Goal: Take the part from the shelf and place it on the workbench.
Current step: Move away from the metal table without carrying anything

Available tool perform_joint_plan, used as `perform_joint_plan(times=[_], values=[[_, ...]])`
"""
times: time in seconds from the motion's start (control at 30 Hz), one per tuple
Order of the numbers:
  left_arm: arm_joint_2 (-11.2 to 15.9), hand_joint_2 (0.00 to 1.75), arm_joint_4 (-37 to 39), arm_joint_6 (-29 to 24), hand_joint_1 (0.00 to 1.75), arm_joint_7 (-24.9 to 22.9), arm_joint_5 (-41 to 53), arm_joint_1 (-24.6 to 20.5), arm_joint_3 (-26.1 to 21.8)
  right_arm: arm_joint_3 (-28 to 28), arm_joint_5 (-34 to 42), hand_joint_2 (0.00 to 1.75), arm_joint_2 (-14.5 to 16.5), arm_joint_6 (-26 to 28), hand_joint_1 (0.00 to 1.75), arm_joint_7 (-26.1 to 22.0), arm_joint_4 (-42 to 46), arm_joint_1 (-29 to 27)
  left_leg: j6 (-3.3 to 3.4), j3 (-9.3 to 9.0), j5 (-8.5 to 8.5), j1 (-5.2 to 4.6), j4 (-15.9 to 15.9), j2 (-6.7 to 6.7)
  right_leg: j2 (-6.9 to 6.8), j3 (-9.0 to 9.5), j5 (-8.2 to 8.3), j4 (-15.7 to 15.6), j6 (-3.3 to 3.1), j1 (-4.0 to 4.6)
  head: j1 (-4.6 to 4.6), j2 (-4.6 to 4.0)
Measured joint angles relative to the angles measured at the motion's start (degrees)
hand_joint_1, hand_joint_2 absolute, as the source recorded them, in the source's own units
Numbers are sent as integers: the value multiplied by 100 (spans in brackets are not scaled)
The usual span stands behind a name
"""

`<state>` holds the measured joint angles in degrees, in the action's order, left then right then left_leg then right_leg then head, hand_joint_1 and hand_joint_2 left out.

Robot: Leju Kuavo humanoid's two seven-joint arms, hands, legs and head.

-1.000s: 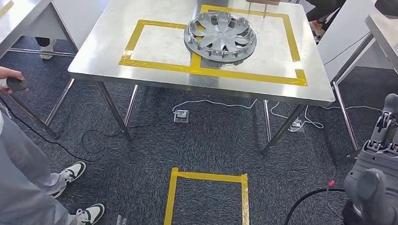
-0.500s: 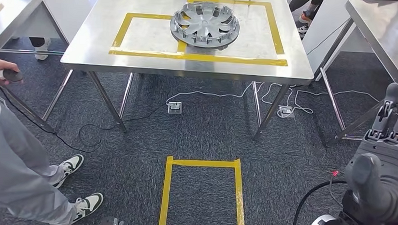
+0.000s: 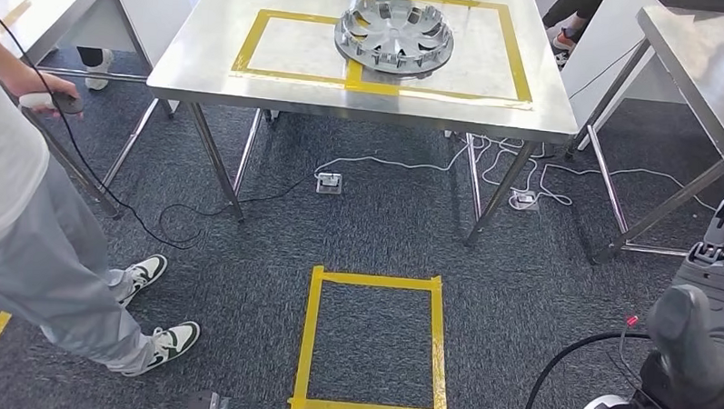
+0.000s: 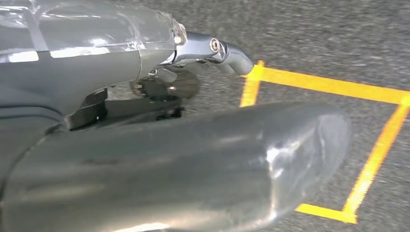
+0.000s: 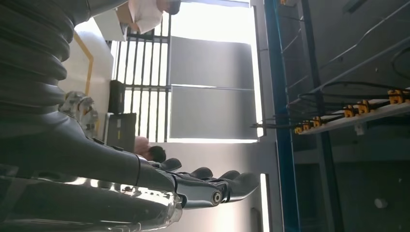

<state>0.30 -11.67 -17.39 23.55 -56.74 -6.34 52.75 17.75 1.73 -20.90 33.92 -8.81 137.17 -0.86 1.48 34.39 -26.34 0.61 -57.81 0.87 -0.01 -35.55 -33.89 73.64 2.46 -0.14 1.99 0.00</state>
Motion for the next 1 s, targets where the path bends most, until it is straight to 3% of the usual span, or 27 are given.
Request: perform_joint_plan(times=[0.07,0.13,0.17,0.2,0.23,0.27,0.3,0.33,0.4,0.43,0.5,0.57,0.63,0.7,0.77,0.83,0.9,0.93,0.97,1.0], values=[[-2,0,0,2,0,-6,0,2,2,-13,-4,175,-1,0,0,13,1,2,-36,159,152,-6,-4,11,-4,600,268,-738,-40,6,37,0],[-4,0,0,3,0,-8,0,1,3,-33,-12,175,-4,-1,0,17,1,10,-91,236,283,-18,-7,19,-3,1202,177,-1665,-107,20,71,0],[-3,0,1,3,0,-10,0,2,4,-45,-16,175,-7,-1,0,17,1,10,-123,257,351,-19,4,16,2,1343,112,-1926,-142,30,82,0],[-2,0,1,2,0,-16,0,8,8,-57,-21,175,-11,-1,0,19,1,8,-160,276,427,-18,27,12,7,1366,112,-2035,-179,38,86,0],[0,0,2,2,0,-26,0,16,15,-68,-31,175,-14,0,0,27,0,5,-194,300,453,-11,42,-2,0,1312,169,-2036,-217,36,81,0],[2,0,3,1,0,-39,0,25,23,-78,-41,175,-17,2,0,40,-1,2,-221,336,374,-9,12,-26,-7,1250,244,-2038,-261,33,75,0],[2,0,4,-1,0,-54,1,33,33,-86,-57,175,-19,3,0,55,-1,-3,-242,393,160,-8,-122,-48,-17,1173,327,-2044,-305,27,55,0],[3,0,4,-4,0,-65,4,34,42,-89,-79,175,-18,5,0,68,-2,-8,-257,467,-163,-3,-380,-72,-26,1081,407,-2042,-339,23,30,0],[4,0,3,-13,0,-84,18,29,60,-90,-116,175,-17,15,0,80,-2,-23,-285,605,-757,0,-1122,-86,-24,869,552,-1998,-371,34,-28,0],[5,0,3,-16,0,-91,27,25,69,-90,-132,175,-16,22,0,82,-2,-28,-295,624,-858,0,-1452,-86,-22,749,620,-1961,-371,41,-47,0],[7,0,3,-21,0,-107,42,22,83,-90,-152,175,-16,33,0,91,-1,-35,-294,470,-662,-1,-1704,-86,-16,482,740,-1851,-358,49,-86,0],[9,0,2,-26,0,-117,48,15,94,-90,-166,175,-15,43,0,100,2,-39,-260,2,-397,-5,-1312,-74,-3,235,829,-1715,-329,51,-117,0],[15,0,1,-31,0,-125,53,-12,121,-91,-179,175,-16,53,0,103,7,-40,-199,-674,-573,-20,-470,-37,8,83,881,-1587,-283,68,-132,0],[21,0,0,-36,0,-128,60,-37,143,-93,-207,175,-19,68,0,110,9,-45,-127,-1007,-810,-47,53,-2,10,18,952,-1535,-220,75,-119,0],[21,0,1,-48,0,-142,66,-31,151,-97,-262,175,-23,94,0,121,8,-67,-54,-936,-747,-37,88,-12,19,-32,967,-1500,-154,50,-112,0],[21,0,2,-59,0,-168,68,-19,162,-102,-348,175,-36,133,0,147,7,-98,5,-832,-625,-14,101,-38,26,-162,638,-1142,-83,22,-97,0],[25,0,1,-63,0,-187,68,-15,170,-108,-457,175,-47,176,0,186,7,-126,27,-706,-519,-17,92,-44,23,-348,118,-409,-18,5,-62,0],[27,0,1,-63,0,-192,69,-9,172,-111,-510,175,-48,198,0,209,7,-139,24,-645,-471,-18,85,-44,22,-392,-50,-103,-1,1,-51,0],[29,0,2,-64,0,-196,69,-3,173,-119,-563,175,-48,225,0,235,7,-154,19,-590,-428,-20,79,-42,22,-351,-104,19,4,0,-41,0],[31,0,2,-64,0,-200,72,3,173,-128,-619,175,-49,254,0,266,7,-170,12,-546,-391,-20,73,-37,21,-209,-47,-89,-3,0,-30,0]])
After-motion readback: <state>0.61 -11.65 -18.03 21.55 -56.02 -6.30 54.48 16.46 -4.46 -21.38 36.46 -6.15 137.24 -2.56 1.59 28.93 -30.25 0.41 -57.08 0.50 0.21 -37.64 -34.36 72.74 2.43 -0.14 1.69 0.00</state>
